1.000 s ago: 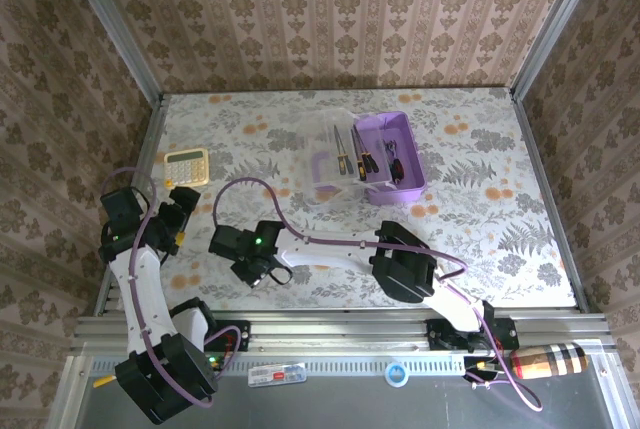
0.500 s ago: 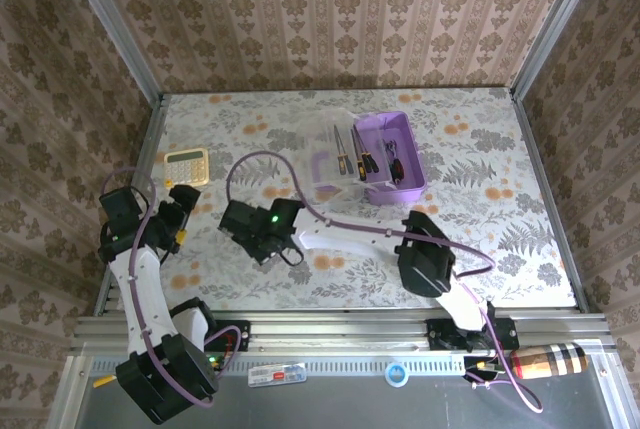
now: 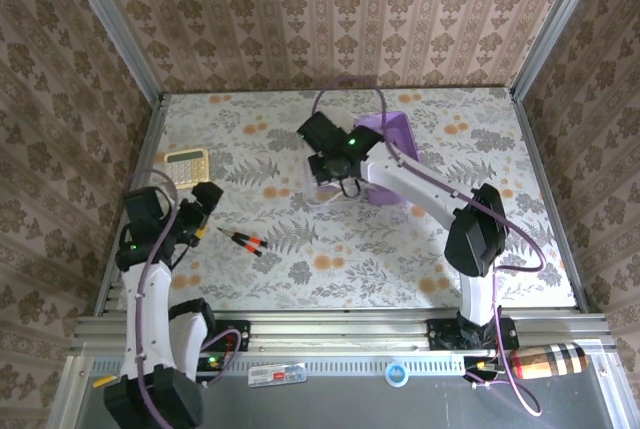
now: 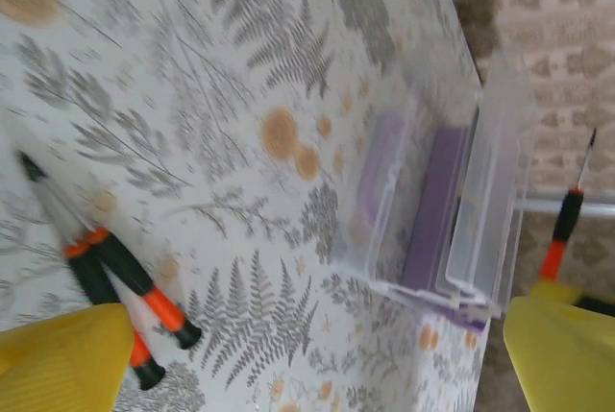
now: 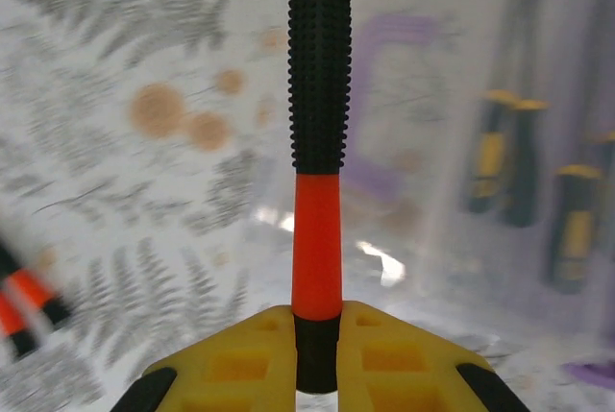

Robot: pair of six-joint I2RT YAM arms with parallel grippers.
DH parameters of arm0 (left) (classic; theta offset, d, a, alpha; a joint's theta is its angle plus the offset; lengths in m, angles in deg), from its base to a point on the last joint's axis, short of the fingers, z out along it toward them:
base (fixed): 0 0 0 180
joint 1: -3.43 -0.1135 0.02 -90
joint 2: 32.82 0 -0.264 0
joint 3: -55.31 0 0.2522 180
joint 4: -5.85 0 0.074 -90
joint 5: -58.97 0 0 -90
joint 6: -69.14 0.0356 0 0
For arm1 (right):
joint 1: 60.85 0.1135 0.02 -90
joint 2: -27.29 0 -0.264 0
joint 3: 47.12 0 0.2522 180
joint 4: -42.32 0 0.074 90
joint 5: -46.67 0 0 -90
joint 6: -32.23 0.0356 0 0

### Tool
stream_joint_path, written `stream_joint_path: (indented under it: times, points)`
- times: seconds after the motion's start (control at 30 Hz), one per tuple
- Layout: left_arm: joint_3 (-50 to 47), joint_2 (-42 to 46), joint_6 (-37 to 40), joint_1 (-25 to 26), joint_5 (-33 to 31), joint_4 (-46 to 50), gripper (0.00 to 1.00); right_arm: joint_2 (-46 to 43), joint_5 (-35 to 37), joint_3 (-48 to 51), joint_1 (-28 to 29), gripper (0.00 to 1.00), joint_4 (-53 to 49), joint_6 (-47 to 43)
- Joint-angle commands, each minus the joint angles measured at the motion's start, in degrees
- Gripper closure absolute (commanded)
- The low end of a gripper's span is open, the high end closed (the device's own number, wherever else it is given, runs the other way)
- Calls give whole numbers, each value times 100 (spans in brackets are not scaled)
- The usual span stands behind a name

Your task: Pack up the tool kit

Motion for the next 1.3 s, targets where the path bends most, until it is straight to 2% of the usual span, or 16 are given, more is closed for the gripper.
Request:
stream_joint_path:
  times: [0.0, 0.13, 0.27, 0.8, 1.07, 1.27]
  points:
    - [-324, 68, -707, 884, -478, -839, 0, -119, -80, 158, -237, 87, 87, -152]
    - [-524, 2, -949, 1871, -1003, -1109, 0, 67, -344, 86, -496, 87, 53, -191]
    - [-556, -24, -985, 2226, -1174, -1076, 0, 147, -515, 90, -582, 87, 54, -233]
    - [-397, 223, -806, 2259, -1344, -509, 0, 513, -1409, 87, -821, 84, 419, 222]
    - [-337, 164, -718, 2259, -1439, -406, 0, 504, -1498, 120, -856, 70, 400, 192]
    - [-298, 45, -700, 2259, -1413, -487, 0, 403, -1404, 92, -883, 68, 354, 118]
